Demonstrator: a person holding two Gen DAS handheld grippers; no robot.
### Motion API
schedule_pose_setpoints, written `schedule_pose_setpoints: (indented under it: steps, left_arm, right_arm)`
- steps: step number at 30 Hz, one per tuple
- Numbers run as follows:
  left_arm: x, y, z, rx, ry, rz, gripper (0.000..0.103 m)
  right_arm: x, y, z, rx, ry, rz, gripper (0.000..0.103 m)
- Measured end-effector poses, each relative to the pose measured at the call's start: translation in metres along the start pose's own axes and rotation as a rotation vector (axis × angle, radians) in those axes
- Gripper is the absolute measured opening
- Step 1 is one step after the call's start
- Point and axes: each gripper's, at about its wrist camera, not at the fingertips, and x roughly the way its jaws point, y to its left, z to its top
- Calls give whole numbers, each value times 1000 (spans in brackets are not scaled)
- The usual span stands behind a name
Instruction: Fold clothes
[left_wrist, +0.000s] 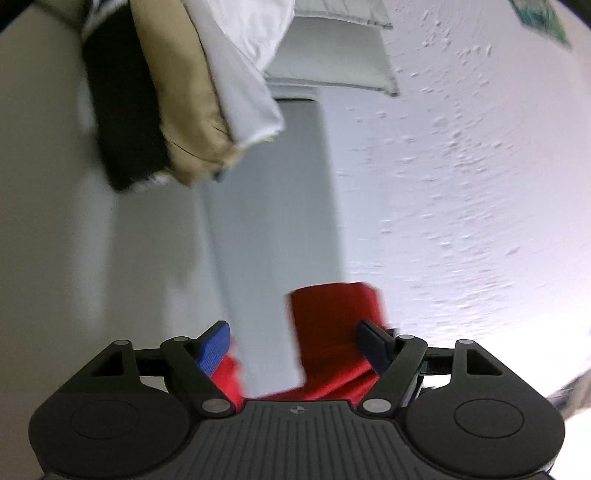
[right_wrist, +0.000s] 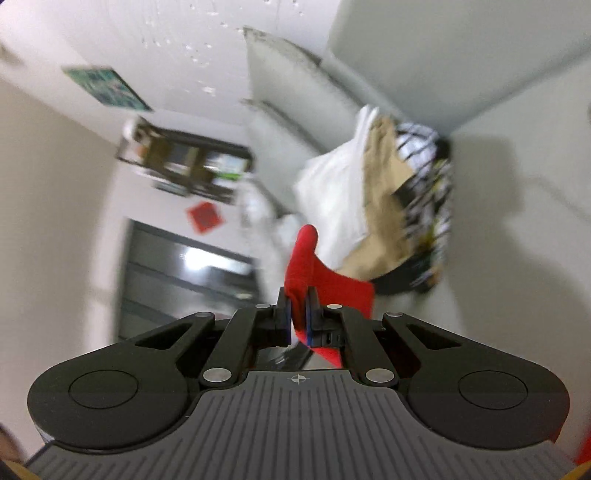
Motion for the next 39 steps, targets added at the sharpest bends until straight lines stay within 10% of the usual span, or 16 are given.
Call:
schedule_pose_setpoints:
  steps: [5, 11, 17, 23, 30, 34, 39]
  left_arm:
    - [12, 11, -1, -146, 48, -157, 70]
    - [8, -6, 1, -141, 47, -192, 12]
    - [-11, -56, 8, 132, -62, -68, 5]
    - [-74, -135, 15, 546, -396, 151, 5]
    - [-137, -141, 37, 611, -583, 322, 5]
    - [-143, -125, 49, 623, -566, 361, 5]
    - [-132, -105, 52, 694, -578, 638, 5]
  right_arm:
    - [-5, -6, -6, 91, 37, 62, 7]
    - [2, -6, -8, 96, 33, 50, 7]
    - [-12, 23, -7, -2, -2, -125, 24]
    - [-48, 129, -15, -435, -222, -546, 47]
    - [-92, 211, -13, -822, -343, -1096, 52]
    - [-116, 217, 1, -807, -336, -1202, 55]
    - [-131, 204, 2, -658, -343, -1164, 55]
